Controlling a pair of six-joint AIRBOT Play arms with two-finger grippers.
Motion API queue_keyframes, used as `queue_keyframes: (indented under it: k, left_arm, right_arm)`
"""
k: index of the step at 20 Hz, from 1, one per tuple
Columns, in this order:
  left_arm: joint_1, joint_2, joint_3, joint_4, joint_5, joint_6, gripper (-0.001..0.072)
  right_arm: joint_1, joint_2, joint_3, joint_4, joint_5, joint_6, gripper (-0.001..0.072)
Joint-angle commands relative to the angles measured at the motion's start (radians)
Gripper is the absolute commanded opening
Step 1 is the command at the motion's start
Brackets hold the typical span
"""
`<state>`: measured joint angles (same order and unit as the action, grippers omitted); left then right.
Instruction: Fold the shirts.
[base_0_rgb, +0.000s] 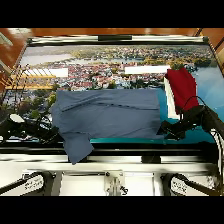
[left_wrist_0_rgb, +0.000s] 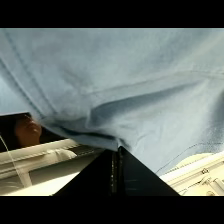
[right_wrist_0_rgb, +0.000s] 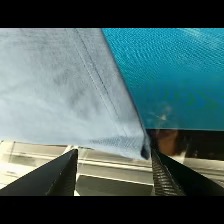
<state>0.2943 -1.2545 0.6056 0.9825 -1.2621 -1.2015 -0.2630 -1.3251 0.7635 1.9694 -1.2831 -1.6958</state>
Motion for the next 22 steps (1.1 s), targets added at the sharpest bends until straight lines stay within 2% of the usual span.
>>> queue_keyframes:
  k: [1,2,6,7,8,9,13,18,20,22]
  left_arm:
    - [0.0,0.001,0.001,-0.001,0.005,0.005,0.0033]
    - [0.0,0.001,0.001,-0.001,0.006,0.005,0.0032]
    - [0.0,0.001,0.028,0.0,0.034,0.005,0.0032]
    - [0.0,0.001,0.039,0.0,0.034,0.005,0.0032]
    - [0.0,0.001,0.053,0.0,0.033,0.005,0.0032]
    - [0.0,0.001,0.075,0.0,0.033,0.005,0.0032]
    - [0.0,0.001,0.237,0.0,0.023,0.023,0.0032]
    - [0.0,-0.026,0.478,-0.001,0.108,0.018,0.0031]
    - [-0.002,-0.094,0.567,-0.001,0.118,-0.008,0.0031]
    - [-0.002,-0.187,0.657,-0.029,0.118,-0.034,0.0032]
  right_arm:
    - [0.001,0.0,-0.014,0.016,0.056,0.03,0.0527]
    - [0.002,0.0,-0.014,0.022,0.067,0.042,0.0483]
    - [0.088,-0.006,-0.013,0.019,0.075,0.042,0.0485]
    - [0.108,-0.013,-0.013,0.009,0.075,0.037,0.037]
    - [0.117,-0.011,-0.012,-0.01,0.076,0.038,0.0145]
    - [0.116,-0.009,-0.007,-0.007,0.074,0.036,0.0071]
    - [0.109,0.042,0.1,-0.007,0.099,-0.016,0.007]
    - [0.193,0.023,0.241,-0.017,0.34,0.006,0.007]
    - [0.219,-0.034,0.297,-0.02,0.432,0.036,0.007]
    - [0.223,-0.106,0.372,-0.015,0.464,0.056,0.007]
